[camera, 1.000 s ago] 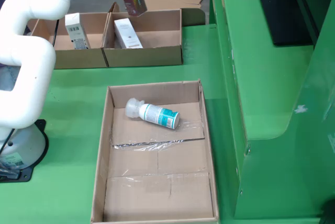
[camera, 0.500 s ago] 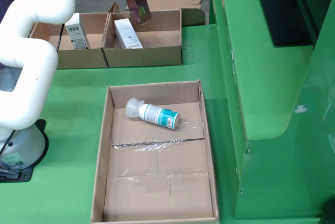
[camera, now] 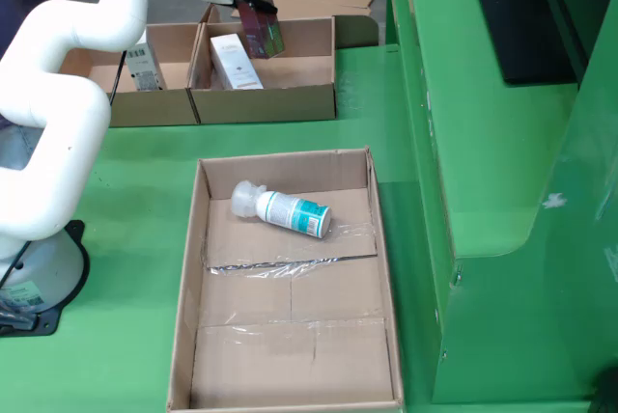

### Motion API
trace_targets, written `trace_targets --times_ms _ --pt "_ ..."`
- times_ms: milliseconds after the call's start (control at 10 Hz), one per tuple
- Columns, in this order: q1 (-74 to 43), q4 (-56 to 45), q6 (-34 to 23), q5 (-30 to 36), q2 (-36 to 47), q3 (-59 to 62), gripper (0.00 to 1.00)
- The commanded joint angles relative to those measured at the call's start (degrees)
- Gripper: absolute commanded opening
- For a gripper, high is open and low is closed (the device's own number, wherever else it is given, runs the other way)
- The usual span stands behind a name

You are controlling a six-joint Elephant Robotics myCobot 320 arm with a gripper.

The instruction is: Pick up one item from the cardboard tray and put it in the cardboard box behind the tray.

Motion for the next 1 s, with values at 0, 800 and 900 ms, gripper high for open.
trace_targets --times_ms 0,800,900 --pt "-1.5 0.7 0.0 -0.6 -0.7 1.7 0.00" --pt "-3.1 0.7 -0.1 -0.6 -5.5 1.8 0.00" --pt "-3.5 0.7 -0.3 -0.6 -6.0 1.7 0.00"
